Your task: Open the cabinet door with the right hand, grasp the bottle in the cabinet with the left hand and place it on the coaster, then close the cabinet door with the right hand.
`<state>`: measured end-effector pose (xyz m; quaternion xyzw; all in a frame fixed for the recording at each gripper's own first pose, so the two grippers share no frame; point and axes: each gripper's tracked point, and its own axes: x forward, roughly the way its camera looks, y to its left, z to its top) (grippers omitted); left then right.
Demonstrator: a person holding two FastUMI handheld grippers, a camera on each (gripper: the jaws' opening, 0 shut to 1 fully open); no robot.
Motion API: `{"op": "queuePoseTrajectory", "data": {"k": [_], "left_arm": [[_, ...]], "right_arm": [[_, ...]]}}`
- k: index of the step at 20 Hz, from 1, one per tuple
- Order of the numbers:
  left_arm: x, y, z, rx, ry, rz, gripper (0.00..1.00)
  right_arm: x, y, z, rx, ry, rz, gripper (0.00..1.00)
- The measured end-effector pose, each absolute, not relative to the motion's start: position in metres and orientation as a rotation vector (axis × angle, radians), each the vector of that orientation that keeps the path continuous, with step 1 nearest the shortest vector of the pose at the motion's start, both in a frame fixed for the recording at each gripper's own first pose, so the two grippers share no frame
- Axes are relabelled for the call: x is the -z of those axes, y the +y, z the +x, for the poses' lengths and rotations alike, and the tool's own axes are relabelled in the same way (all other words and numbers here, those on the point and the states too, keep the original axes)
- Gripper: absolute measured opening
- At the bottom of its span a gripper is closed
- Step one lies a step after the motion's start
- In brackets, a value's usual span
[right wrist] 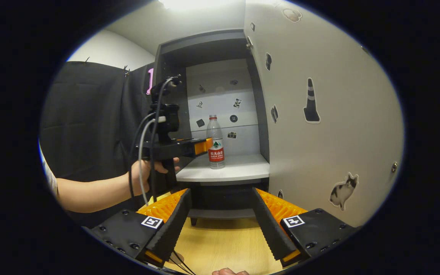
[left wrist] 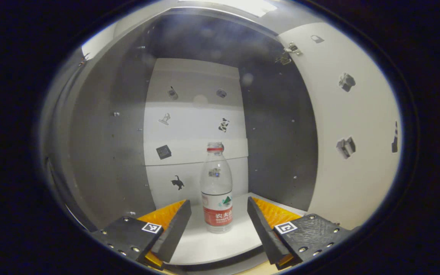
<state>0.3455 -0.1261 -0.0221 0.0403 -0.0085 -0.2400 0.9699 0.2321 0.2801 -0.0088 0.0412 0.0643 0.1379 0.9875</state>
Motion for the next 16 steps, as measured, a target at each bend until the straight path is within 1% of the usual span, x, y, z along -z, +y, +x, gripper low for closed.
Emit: {"op": "queuePoseTrajectory", "data": {"k": [1,3,4,5,6,7,8,9,11,12,13,14,15,16], "left_arm": [[0.028,-0.131,0.353,0.489,-0.004,0.084,0.94],[0.036,-0.14,0.365,0.514,0.01,0.076,0.89],[0.04,-0.144,0.371,0.517,0.015,0.073,0.91],[0.044,-0.148,0.377,0.514,0.023,0.066,0.91],[0.046,-0.151,0.382,0.51,0.031,0.059,0.89],[0.048,-0.153,0.389,0.5,0.037,0.056,0.91],[0.052,-0.153,0.394,0.491,0.046,0.052,0.91],[0.054,-0.154,0.401,0.487,0.055,0.044,0.89],[0.054,-0.155,0.411,0.48,0.062,0.03,0.89],[0.052,-0.155,0.415,0.478,0.06,0.029,0.91],[0.049,-0.155,0.417,0.476,0.056,0.03,0.89],[0.045,-0.155,0.419,0.477,0.049,0.034,0.91],[0.041,-0.156,0.42,0.483,0.041,0.036,0.91],[0.038,-0.158,0.422,0.489,0.036,0.043,0.89]], "right_arm": [[0.009,0.281,0.234,-0.285,0.126,0.083,0.98],[0.011,0.279,0.238,-0.294,0.118,0.07,0.98],[0.012,0.277,0.241,-0.295,0.115,0.061,0.98],[0.013,0.275,0.245,-0.296,0.12,0.058,0.98],[0.016,0.275,0.248,-0.297,0.129,0.063,0.98],[0.017,0.274,0.25,-0.299,0.136,0.072,0.98],[0.019,0.272,0.253,-0.297,0.137,0.079,0.98],[0.019,0.27,0.255,-0.296,0.139,0.083,0.98],[0.019,0.269,0.259,-0.291,0.131,0.073,0.98],[0.02,0.272,0.258,-0.301,0.127,0.067,0.98],[0.021,0.274,0.257,-0.312,0.126,0.061,0.98],[0.022,0.276,0.258,-0.319,0.127,0.052,0.98],[0.021,0.276,0.259,-0.322,0.128,0.046,0.98],[0.021,0.277,0.261,-0.323,0.129,0.046,0.98]]}}
